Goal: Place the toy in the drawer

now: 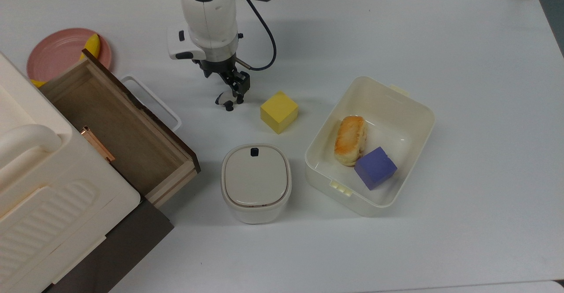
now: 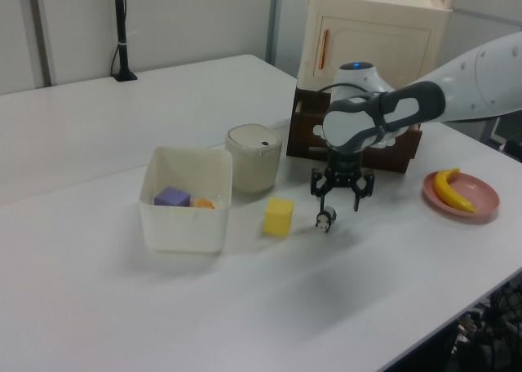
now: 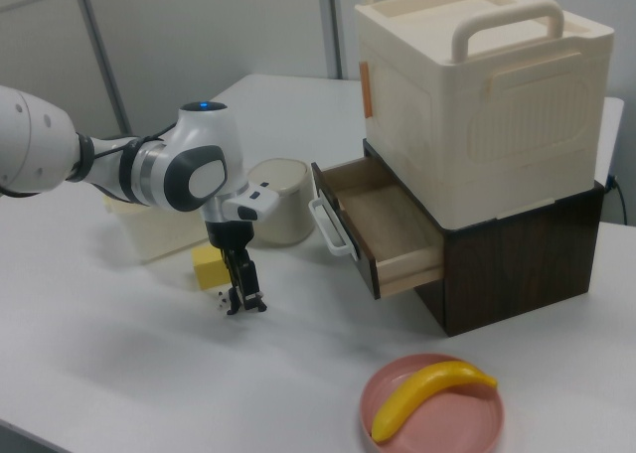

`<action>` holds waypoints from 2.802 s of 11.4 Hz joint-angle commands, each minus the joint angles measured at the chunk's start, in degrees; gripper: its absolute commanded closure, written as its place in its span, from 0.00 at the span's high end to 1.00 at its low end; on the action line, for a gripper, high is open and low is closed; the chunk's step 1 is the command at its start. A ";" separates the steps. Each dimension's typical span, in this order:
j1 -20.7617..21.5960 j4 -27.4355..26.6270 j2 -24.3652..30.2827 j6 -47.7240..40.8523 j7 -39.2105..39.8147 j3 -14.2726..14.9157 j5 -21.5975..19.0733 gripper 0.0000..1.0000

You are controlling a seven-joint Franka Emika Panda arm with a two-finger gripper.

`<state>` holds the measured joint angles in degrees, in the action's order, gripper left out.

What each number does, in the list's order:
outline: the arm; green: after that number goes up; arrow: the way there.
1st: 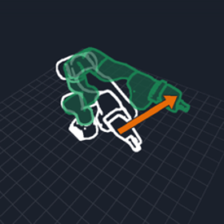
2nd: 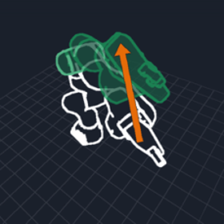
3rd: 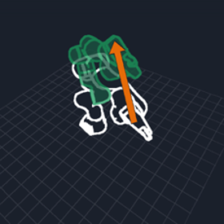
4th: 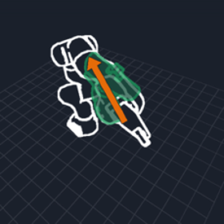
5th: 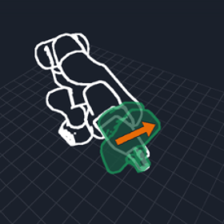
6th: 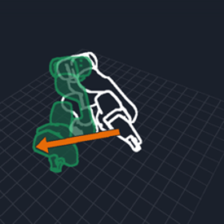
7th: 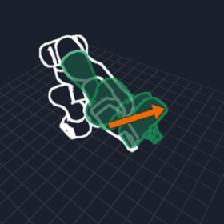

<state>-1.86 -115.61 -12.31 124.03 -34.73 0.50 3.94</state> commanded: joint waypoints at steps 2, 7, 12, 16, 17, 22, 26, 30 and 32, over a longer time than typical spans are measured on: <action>1.95 -1.20 -0.43 4.12 -0.43 0.64 -0.34 0.00; 2.22 0.55 0.45 2.81 1.06 0.47 -0.43 0.00; 0.63 19.77 0.10 -10.54 10.54 4.41 -10.94 0.00; -0.94 26.04 -0.43 -8.04 10.83 8.98 -17.64 0.00; -1.04 26.31 -0.61 -4.18 10.82 10.21 -19.31 0.00; -2.35 25.96 -4.38 8.95 9.42 13.21 -21.26 0.00; -3.14 25.87 -7.54 11.41 10.82 14.79 -19.24 0.13; -3.06 25.87 -8.08 11.33 11.18 14.88 -18.62 0.79; -2.36 25.87 -7.29 10.28 10.74 14.36 -17.83 1.00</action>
<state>-5.52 -89.97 -20.65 134.74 -24.47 14.81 -15.02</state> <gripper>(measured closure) 0.308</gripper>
